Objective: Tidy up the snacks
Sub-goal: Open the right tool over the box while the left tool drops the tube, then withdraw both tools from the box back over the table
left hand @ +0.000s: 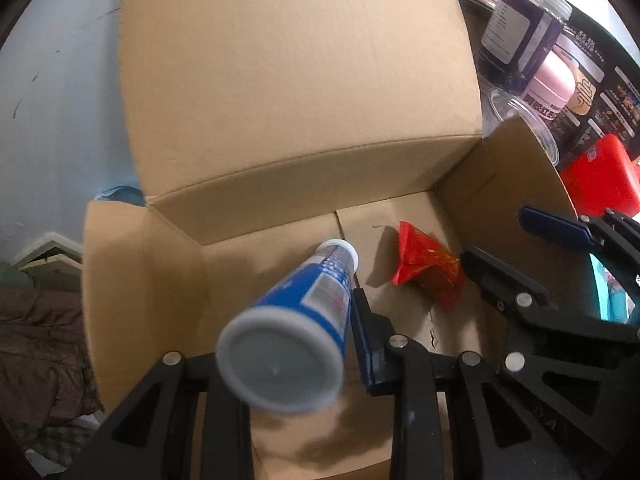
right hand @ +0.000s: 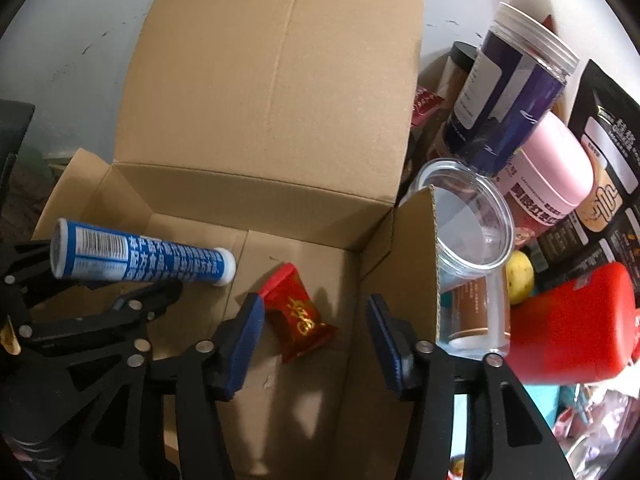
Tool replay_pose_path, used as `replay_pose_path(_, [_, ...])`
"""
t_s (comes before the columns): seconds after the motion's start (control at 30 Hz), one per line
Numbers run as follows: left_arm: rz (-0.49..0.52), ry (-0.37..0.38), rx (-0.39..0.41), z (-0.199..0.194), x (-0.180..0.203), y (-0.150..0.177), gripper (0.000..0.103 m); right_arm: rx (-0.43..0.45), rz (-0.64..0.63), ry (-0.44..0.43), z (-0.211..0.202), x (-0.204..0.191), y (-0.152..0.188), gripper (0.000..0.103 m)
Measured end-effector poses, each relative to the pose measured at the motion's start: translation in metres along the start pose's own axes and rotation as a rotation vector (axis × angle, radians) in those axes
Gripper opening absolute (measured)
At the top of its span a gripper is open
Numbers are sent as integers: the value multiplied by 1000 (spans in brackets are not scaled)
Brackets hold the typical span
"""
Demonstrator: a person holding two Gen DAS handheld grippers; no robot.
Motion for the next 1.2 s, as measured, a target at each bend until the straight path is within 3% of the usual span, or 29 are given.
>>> replay_pose_path(0.2, [-8, -26, 30, -27, -2, 0, 30, 8, 6, -4, -19, 3, 3, 64])
replay_pose_path(0.63, [-26, -64, 152, -113, 7, -17, 35, 113, 12, -11, -96, 6, -8, 65])
replay_pose_path(0.93, [-43, -86, 271, -197, 21, -6, 35, 221, 15, -41, -167, 6, -6, 65])
replay_pose_path(1.2, [-49, -79, 355, -249, 35, 15, 35, 304, 1, -52, -229, 0, 8, 65])
Point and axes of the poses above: each gripper's, at about its wrist camera, not at the fingertips, and z roughly the way its jaws point, x to its right, y to its underside, the point moved 7 cm from there along z, roughly the way its jaws point, and after that the axes turned 8 degrees about z, right-handed, at the moved point
